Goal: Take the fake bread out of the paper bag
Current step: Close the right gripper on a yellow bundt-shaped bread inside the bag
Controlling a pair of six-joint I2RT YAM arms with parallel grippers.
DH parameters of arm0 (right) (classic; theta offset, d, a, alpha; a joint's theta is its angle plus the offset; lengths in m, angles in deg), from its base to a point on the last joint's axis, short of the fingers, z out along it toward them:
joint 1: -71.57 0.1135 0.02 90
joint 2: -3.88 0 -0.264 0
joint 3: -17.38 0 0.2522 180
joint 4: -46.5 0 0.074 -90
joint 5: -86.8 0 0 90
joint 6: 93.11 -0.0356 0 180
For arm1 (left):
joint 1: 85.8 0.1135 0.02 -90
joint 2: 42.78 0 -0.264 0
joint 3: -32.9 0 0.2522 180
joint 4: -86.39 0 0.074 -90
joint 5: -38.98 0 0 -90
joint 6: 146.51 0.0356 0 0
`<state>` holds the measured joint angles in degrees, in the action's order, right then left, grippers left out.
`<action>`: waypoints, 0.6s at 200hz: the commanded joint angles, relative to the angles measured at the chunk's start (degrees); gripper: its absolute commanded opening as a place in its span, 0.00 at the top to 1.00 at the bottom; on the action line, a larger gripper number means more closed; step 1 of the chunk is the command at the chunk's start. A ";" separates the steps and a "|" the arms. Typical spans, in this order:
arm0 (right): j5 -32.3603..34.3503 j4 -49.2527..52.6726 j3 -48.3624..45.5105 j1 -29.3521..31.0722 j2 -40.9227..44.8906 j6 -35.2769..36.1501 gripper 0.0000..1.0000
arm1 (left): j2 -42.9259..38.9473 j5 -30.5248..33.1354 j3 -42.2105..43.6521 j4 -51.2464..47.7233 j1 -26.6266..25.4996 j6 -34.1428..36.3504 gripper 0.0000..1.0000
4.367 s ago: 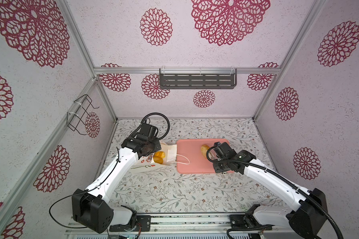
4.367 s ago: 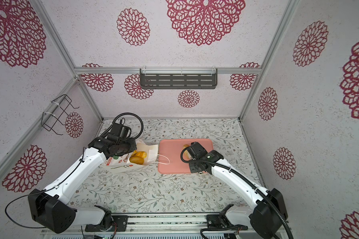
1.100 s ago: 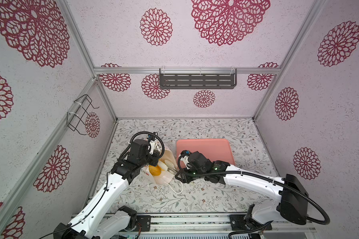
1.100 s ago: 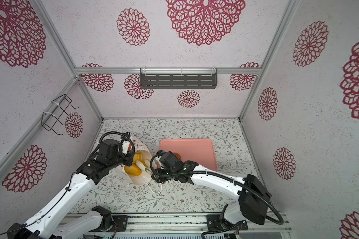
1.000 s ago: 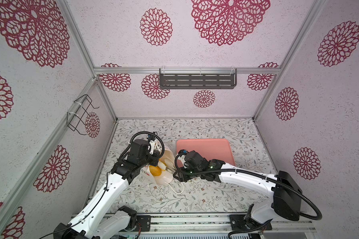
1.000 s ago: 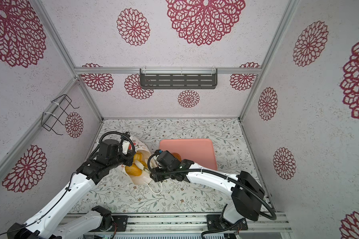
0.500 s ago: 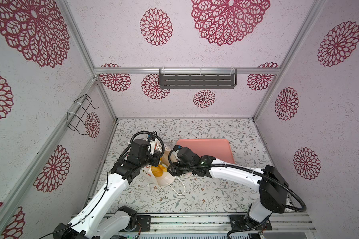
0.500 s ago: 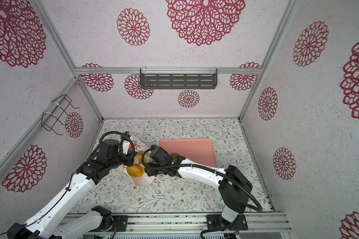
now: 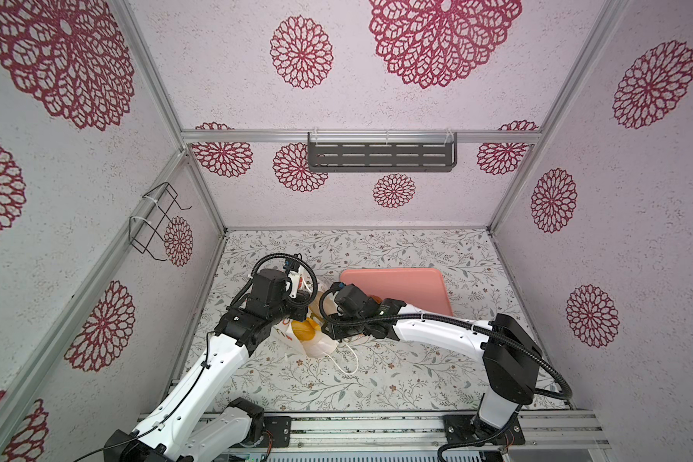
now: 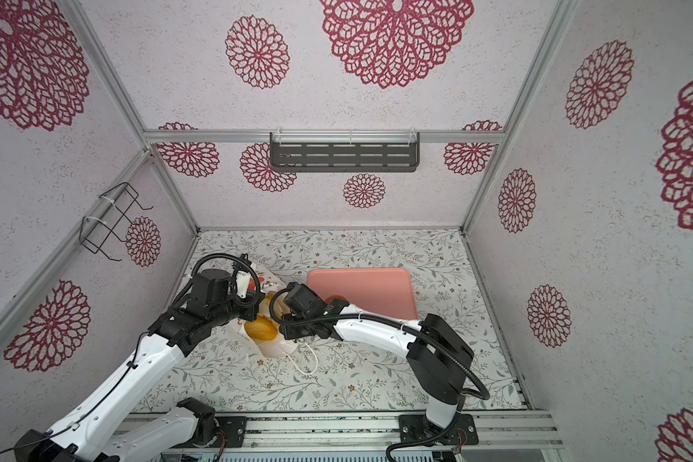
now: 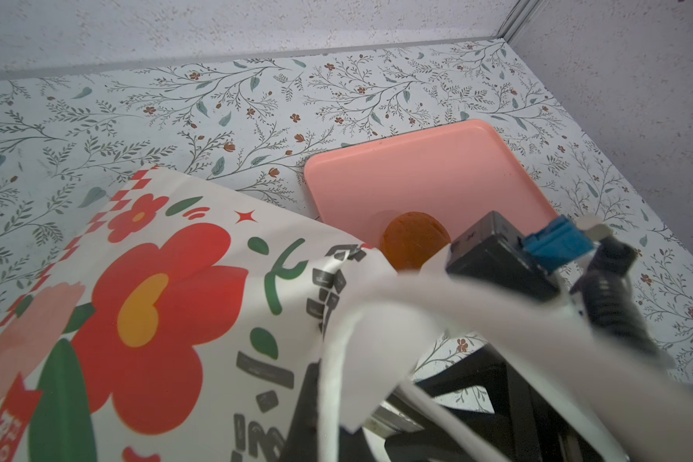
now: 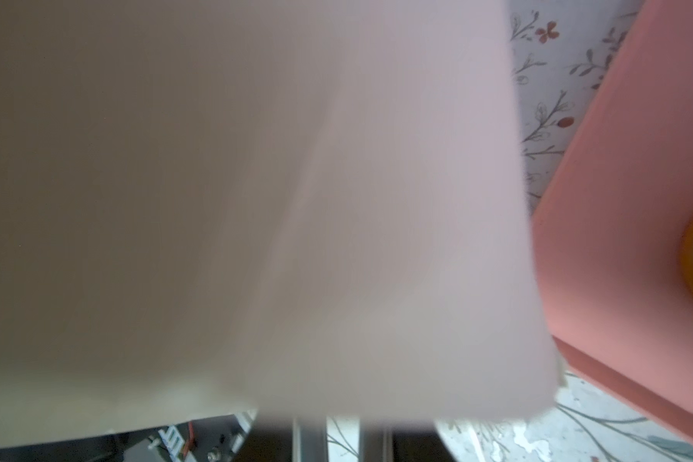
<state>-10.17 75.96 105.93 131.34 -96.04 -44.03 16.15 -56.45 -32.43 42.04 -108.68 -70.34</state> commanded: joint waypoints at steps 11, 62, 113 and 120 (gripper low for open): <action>-1.32 -0.26 2.58 -0.01 2.06 1.12 0.96 | 0.17 2.30 -1.21 3.78 -0.42 -4.51 1.00; 1.03 4.74 0.22 2.57 7.85 0.50 1.00 | 0.11 9.14 -2.66 2.68 -0.47 -12.90 1.00; 5.13 8.87 -5.36 4.30 18.08 0.32 1.00 | 0.74 10.22 -3.35 1.37 -0.50 -14.01 1.00; 5.33 9.52 -6.25 4.30 19.54 0.16 1.00 | 0.72 10.42 -3.43 1.19 -0.46 -14.18 1.00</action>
<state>-7.48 83.55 101.12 135.34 -82.42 -43.68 16.59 -47.97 -33.81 43.06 -108.92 -82.60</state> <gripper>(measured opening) 0.285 0.049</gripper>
